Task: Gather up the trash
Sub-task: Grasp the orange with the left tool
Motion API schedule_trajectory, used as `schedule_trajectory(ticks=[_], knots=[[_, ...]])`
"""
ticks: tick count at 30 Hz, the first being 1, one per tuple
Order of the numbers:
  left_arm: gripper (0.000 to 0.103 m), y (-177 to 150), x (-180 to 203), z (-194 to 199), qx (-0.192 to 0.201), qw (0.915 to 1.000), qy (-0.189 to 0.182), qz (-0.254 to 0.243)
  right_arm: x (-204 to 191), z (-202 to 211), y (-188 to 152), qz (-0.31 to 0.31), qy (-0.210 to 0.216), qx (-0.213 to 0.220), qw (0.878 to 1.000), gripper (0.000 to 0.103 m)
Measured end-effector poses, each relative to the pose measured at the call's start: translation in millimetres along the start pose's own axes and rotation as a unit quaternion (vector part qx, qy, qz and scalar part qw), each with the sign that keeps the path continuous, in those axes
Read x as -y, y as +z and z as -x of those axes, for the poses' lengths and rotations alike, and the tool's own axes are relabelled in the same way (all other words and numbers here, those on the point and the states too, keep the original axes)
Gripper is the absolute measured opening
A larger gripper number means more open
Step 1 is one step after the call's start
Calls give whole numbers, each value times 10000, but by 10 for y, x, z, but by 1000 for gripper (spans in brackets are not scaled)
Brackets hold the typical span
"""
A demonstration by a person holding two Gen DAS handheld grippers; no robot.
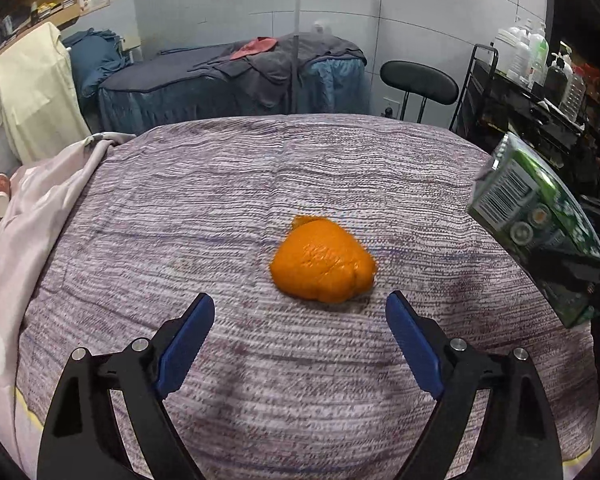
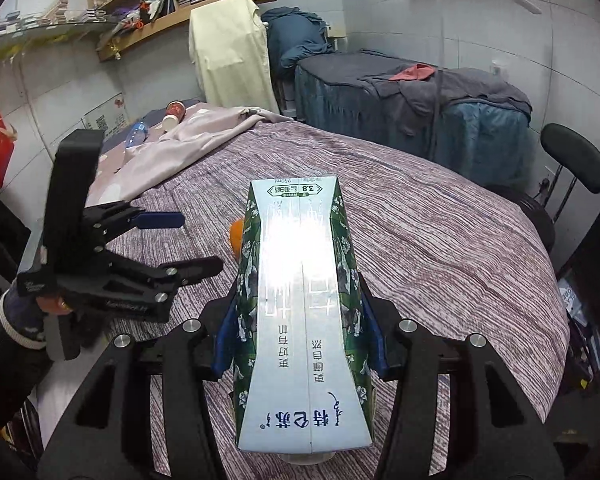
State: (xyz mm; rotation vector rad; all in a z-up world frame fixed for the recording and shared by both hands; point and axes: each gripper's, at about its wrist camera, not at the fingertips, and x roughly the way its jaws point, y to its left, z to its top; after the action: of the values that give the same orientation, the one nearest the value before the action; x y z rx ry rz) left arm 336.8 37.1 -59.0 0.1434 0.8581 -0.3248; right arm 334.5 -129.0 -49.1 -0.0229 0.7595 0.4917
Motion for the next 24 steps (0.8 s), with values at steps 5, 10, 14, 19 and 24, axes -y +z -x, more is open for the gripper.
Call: schedule_trajectory(ticks=[5,10,14,19,24], knots=[[75,171,95,-306,-226,9996,106,-95,70,135,-162,-132,12,50,9999,52],[59,162,147,-428,-350,9993,71,-124,98,261,-298,-216,-11,170,9996,52],[52,93,176,-329,-266,9996,89,-82,148,336,-388,-379,5,284,9989,52],[46,15,250,-127,-116,9999,70,-2,196,463,-491,-539,17,449,9975,52],[44,-160,339,236,100,9997,-128,184,198,657,-656,-704,48,584,9958,52]])
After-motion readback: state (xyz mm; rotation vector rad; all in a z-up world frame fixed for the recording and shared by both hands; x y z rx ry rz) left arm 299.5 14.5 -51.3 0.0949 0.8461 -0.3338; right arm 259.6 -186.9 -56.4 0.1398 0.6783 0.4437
